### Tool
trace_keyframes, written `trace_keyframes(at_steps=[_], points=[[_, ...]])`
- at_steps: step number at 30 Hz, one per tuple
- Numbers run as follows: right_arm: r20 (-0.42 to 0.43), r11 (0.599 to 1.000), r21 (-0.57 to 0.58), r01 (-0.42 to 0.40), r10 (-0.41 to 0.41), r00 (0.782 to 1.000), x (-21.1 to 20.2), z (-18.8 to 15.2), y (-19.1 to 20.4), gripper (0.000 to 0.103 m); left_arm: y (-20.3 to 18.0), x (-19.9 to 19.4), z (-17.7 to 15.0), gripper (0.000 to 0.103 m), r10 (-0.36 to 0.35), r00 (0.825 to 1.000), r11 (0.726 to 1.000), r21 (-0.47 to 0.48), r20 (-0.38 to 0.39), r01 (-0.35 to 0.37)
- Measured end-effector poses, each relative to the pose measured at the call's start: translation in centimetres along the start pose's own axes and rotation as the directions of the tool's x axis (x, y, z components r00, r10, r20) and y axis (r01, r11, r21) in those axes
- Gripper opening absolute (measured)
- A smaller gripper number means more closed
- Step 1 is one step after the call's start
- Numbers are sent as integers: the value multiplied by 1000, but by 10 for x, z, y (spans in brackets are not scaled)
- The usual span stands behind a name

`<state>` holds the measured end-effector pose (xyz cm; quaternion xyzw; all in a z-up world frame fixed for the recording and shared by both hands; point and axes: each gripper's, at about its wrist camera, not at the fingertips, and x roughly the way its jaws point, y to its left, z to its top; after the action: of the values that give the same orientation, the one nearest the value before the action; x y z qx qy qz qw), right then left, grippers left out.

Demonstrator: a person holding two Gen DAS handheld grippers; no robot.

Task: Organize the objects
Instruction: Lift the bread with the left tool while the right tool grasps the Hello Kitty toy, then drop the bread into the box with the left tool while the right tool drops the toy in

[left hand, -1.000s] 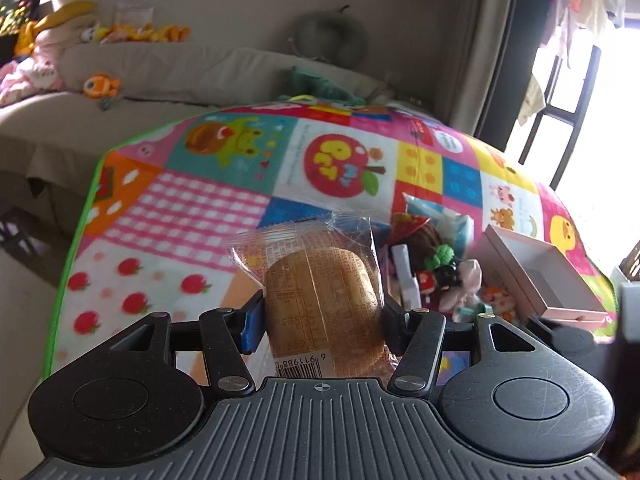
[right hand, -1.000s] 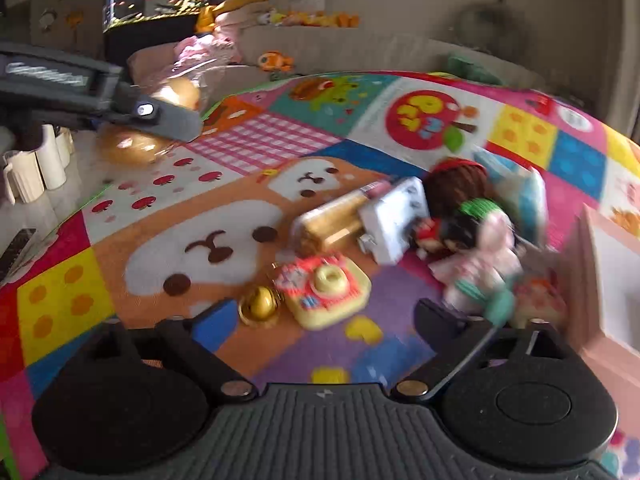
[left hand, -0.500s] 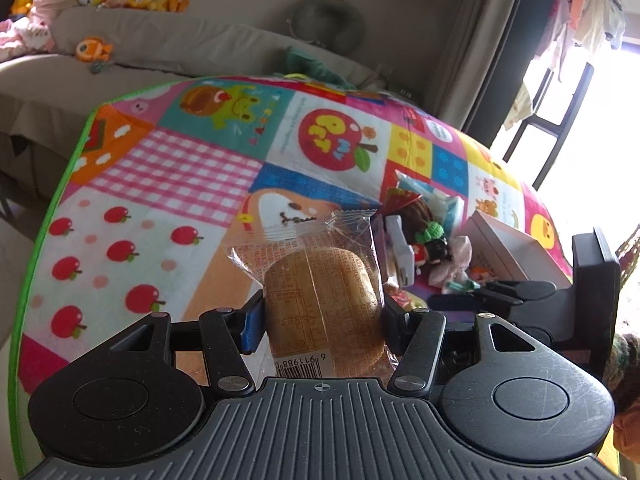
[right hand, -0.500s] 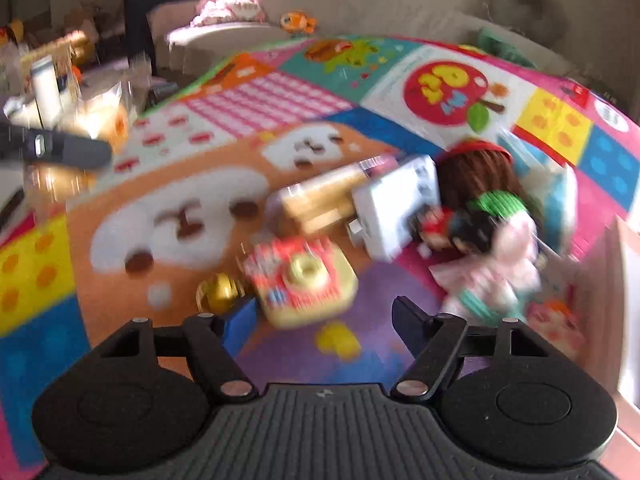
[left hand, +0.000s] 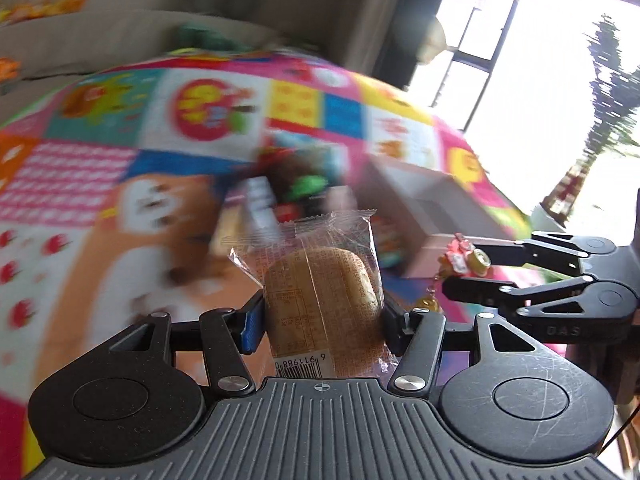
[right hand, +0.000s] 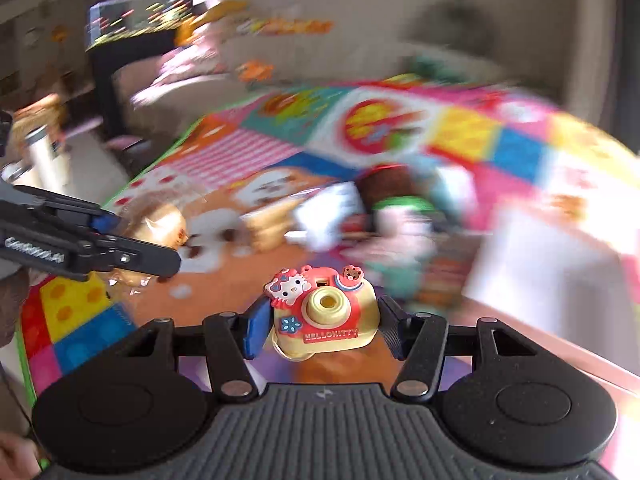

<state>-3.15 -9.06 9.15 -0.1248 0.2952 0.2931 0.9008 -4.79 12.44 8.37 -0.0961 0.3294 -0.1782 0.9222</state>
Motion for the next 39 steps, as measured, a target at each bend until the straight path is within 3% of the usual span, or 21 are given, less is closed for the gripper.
trace_keyframes(at_steps=[3, 6, 10, 14, 16, 18, 24, 30, 34, 37, 39], points=[[74, 990, 54, 127, -131, 989, -59, -11, -34, 56, -53, 42, 34, 61, -89, 996, 993, 83, -9, 89], [138, 964, 120, 236, -252, 958, -105, -14, -66, 56, -97, 98, 66, 62, -114, 993, 989, 95, -22, 116], [204, 918, 223, 327, -372, 905, -137, -16, -104, 56, -133, 182, 93, 62, -56, 998, 997, 56, -16, 57], [208, 885, 303, 354, -424, 881, -141, -21, -131, 56, -147, 236, 85, 62, 48, 985, 993, 118, -163, -29], [190, 879, 309, 364, -432, 882, -137, -25, -142, 56, -149, 240, 74, 63, 87, 973, 980, 196, -214, -44], [171, 877, 308, 369, -432, 885, -127, -27, -149, 56, -151, 233, 67, 63, 116, 973, 959, 277, -200, -58], [131, 880, 320, 350, -407, 904, -89, -13, -160, 56, -130, 199, 75, 63, 39, 986, 979, 203, -163, -5], [107, 866, 380, 325, -390, 915, -45, 10, -178, 57, -140, 213, 69, 65, 61, 979, 949, 314, -193, 3], [88, 868, 402, 290, -353, 932, -23, 19, -185, 60, -142, 223, 67, 64, 116, 988, 935, 345, -98, -76], [82, 863, 405, 300, -361, 929, -20, 17, -185, 70, -148, 231, 61, 63, 78, 986, 907, 421, -146, -9], [86, 860, 414, 299, -363, 928, -24, 13, -186, 73, -148, 233, 61, 62, 67, 981, 909, 417, -180, 15]])
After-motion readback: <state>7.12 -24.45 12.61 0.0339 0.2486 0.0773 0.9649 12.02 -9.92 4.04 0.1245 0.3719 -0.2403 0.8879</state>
